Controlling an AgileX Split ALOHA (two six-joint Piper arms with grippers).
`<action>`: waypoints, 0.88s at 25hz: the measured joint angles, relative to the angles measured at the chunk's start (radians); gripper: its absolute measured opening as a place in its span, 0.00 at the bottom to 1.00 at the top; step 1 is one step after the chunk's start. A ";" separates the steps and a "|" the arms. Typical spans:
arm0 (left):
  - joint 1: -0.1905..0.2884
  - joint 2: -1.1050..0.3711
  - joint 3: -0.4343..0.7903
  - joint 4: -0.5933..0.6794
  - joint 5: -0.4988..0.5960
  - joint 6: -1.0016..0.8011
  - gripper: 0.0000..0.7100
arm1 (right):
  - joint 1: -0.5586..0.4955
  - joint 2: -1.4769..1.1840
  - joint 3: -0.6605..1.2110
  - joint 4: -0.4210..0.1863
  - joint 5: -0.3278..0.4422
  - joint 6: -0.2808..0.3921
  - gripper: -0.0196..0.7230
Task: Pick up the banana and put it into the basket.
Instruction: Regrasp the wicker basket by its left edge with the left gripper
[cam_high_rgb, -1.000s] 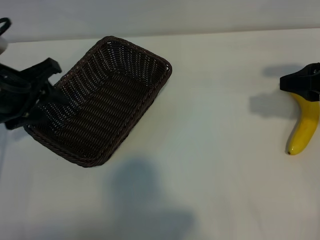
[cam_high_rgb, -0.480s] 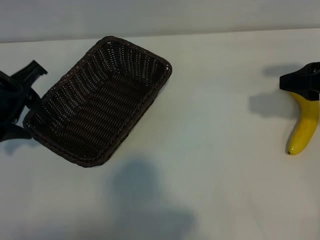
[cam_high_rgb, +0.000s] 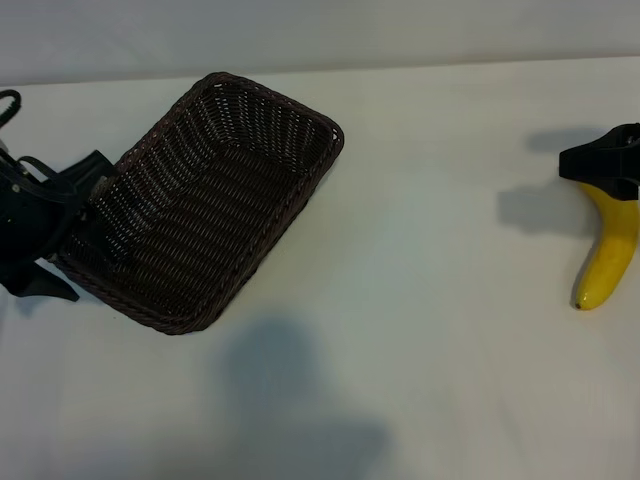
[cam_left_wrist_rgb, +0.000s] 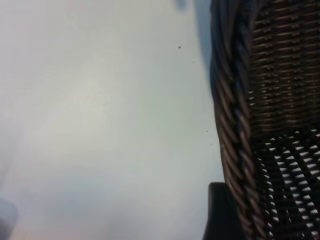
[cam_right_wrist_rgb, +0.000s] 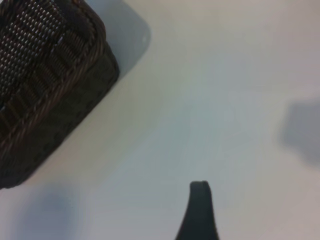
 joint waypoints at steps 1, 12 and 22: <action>0.000 0.011 0.000 0.002 -0.004 0.001 0.68 | 0.000 0.000 0.000 0.000 0.000 0.000 0.83; 0.000 0.045 0.072 0.045 -0.080 0.005 0.68 | 0.000 0.000 0.000 0.000 0.000 0.000 0.83; 0.000 0.073 0.083 0.023 -0.172 0.023 0.68 | 0.000 0.000 0.000 0.000 0.000 0.000 0.83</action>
